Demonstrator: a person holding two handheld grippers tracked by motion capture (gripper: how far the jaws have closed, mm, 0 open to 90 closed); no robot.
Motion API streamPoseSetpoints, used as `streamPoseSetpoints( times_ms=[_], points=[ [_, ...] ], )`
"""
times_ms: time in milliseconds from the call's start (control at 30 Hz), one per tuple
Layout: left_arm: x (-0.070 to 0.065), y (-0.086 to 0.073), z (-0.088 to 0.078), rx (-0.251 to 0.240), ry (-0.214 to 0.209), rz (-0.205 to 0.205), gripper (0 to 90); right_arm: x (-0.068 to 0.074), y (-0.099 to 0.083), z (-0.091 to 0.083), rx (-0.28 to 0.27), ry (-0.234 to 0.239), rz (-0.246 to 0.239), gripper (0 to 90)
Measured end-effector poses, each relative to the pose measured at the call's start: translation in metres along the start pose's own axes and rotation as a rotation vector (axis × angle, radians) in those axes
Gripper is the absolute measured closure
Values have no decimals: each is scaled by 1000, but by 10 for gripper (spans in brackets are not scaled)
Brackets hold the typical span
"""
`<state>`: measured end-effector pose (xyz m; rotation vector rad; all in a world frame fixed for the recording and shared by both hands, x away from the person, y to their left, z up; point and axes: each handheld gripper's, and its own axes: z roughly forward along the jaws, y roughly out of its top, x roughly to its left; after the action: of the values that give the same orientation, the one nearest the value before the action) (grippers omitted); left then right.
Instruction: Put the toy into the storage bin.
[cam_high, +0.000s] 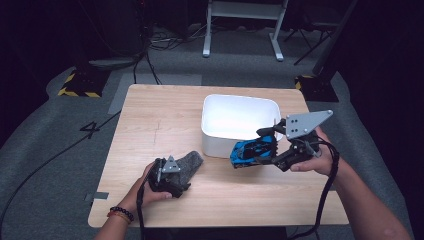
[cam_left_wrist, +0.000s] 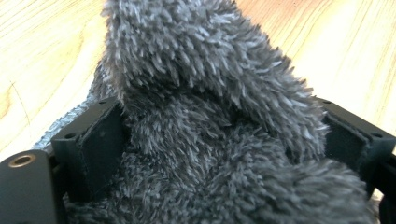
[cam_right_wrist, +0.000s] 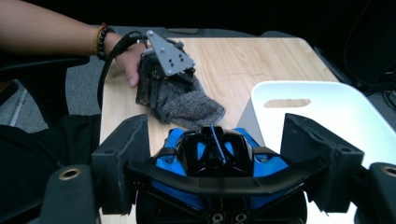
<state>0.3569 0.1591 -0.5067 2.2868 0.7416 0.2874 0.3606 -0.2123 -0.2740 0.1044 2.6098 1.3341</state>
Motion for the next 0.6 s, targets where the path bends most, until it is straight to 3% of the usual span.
streamPoseSetpoints(
  times_ms=[300,600],
  points=[
    [0,0,0,0,0,1,117,-7,15,-13,-31,-32,-10,247],
    [0,0,0,0,-1,1,117,-24,23,-15,-47,-64,8,247]
  ],
)
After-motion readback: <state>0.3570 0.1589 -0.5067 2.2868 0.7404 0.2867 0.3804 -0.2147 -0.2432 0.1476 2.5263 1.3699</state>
